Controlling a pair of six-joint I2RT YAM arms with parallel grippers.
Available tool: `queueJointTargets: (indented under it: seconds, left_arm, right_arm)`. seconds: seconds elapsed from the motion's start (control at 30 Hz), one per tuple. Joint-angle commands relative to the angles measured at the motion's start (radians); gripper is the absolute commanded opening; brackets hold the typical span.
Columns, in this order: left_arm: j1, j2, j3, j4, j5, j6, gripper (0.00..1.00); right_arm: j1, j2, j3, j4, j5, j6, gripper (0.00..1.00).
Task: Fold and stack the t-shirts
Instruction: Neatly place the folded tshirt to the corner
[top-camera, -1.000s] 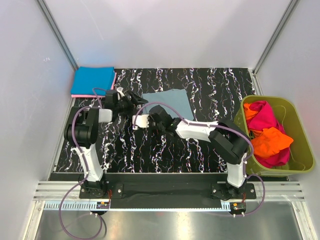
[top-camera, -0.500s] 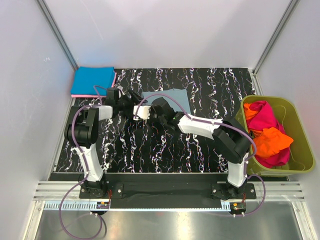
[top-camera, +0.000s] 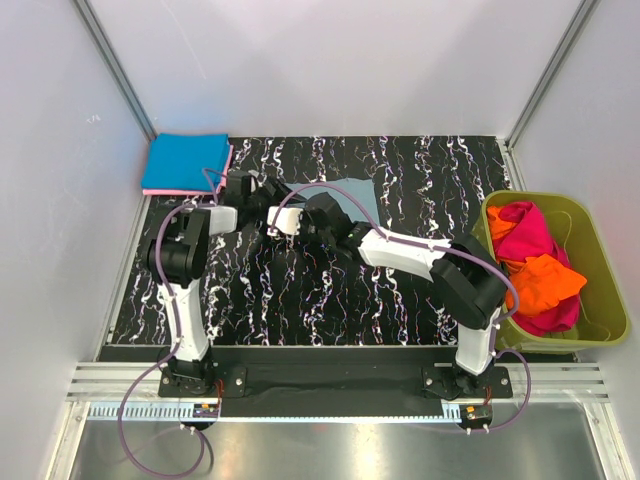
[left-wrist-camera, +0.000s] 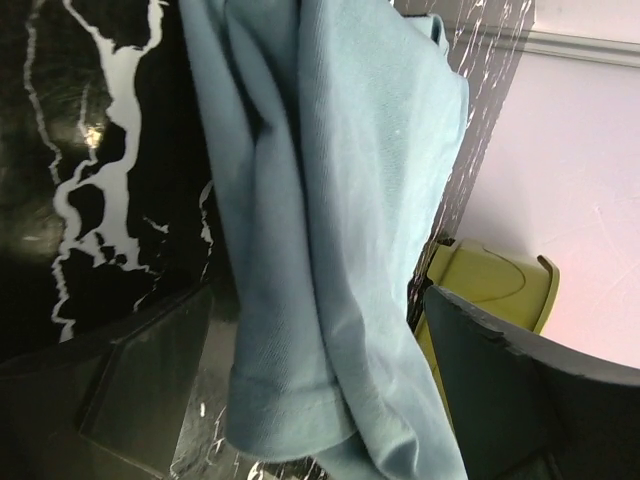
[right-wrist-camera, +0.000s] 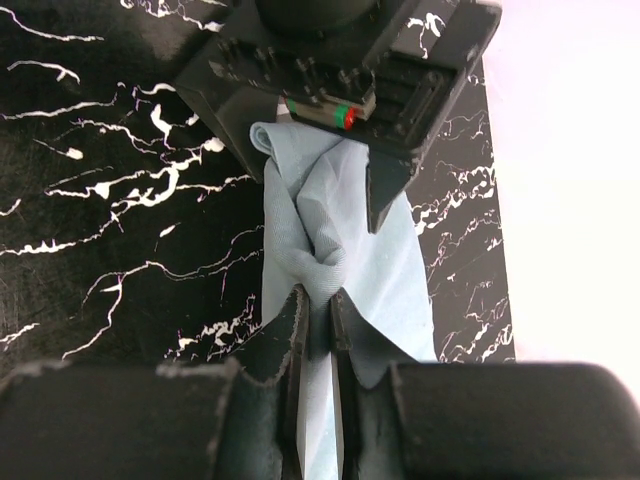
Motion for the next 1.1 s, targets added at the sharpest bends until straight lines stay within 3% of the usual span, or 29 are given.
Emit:
queueJointTargets:
  seconds: [0.0, 0.1, 0.13, 0.17, 0.2, 0.23, 0.27, 0.3, 0.33, 0.4, 0.47, 0.53, 0.7, 0.93, 1.07]
  left_arm:
    - [-0.01, 0.045, 0.071, -0.001, -0.022, -0.011, 0.91]
    - [-0.013, 0.095, 0.115, 0.019, -0.014, -0.004, 0.8]
    - [-0.015, 0.102, 0.12, 0.025, -0.008, -0.002, 0.72]
    - [-0.012, 0.108, 0.124, 0.032, -0.009, 0.009, 0.58]
    - [-0.012, 0.106, 0.124, 0.04, -0.015, 0.019, 0.5]
    - [-0.009, 0.097, 0.123, 0.045, -0.022, 0.032, 0.43]
    - [-0.009, 0.088, 0.126, 0.031, -0.04, 0.068, 0.3]
    - [-0.006, 0.074, 0.132, 0.016, -0.048, 0.091, 0.25]
    - [-0.004, 0.066, 0.137, 0.002, -0.055, 0.116, 0.21]
    - [-0.001, 0.051, 0.169, -0.065, -0.077, 0.206, 0.03]
    - [0.0, 0.025, 0.196, -0.125, -0.089, 0.313, 0.0]
    - [0.0, -0.016, 0.236, -0.225, -0.118, 0.389, 0.0]
    - [0.005, -0.108, 0.348, -0.476, -0.265, 0.66, 0.0]
    - [0.046, -0.122, 0.528, -0.578, -0.385, 0.967, 0.0]
    - [0.072, -0.05, 0.727, -0.677, -0.41, 1.107, 0.0]
  right_arm:
    - [-0.007, -0.068, 0.04, 0.04, -0.032, 0.027, 0.0]
    - [-0.009, -0.08, 0.022, 0.047, -0.029, 0.049, 0.0]
    - [-0.007, -0.085, 0.017, 0.049, -0.028, 0.059, 0.0]
    - [-0.007, -0.091, 0.006, 0.051, -0.025, 0.072, 0.01]
    - [-0.007, -0.105, 0.0, 0.051, -0.025, 0.086, 0.09]
    - [-0.007, -0.116, -0.006, 0.051, -0.025, 0.127, 0.34]
    - [-0.007, -0.138, -0.018, 0.04, -0.029, 0.148, 0.44]
    - [-0.007, -0.151, -0.024, 0.028, -0.029, 0.189, 0.5]
    - [-0.007, -0.165, -0.035, 0.008, -0.019, 0.213, 0.68]
    - [-0.007, -0.209, -0.05, -0.017, 0.053, 0.29, 0.85]
    - [-0.007, -0.24, -0.07, -0.085, 0.163, 0.338, 0.99]
    - [-0.007, -0.299, -0.105, -0.2, 0.196, 0.382, 1.0]
    - [-0.01, -0.505, -0.251, -0.264, 0.193, 0.535, 1.0]
    - [-0.009, -0.659, -0.386, -0.305, 0.129, 0.652, 1.0]
    - [-0.009, -0.679, -0.416, -0.313, 0.127, 0.654, 0.99]
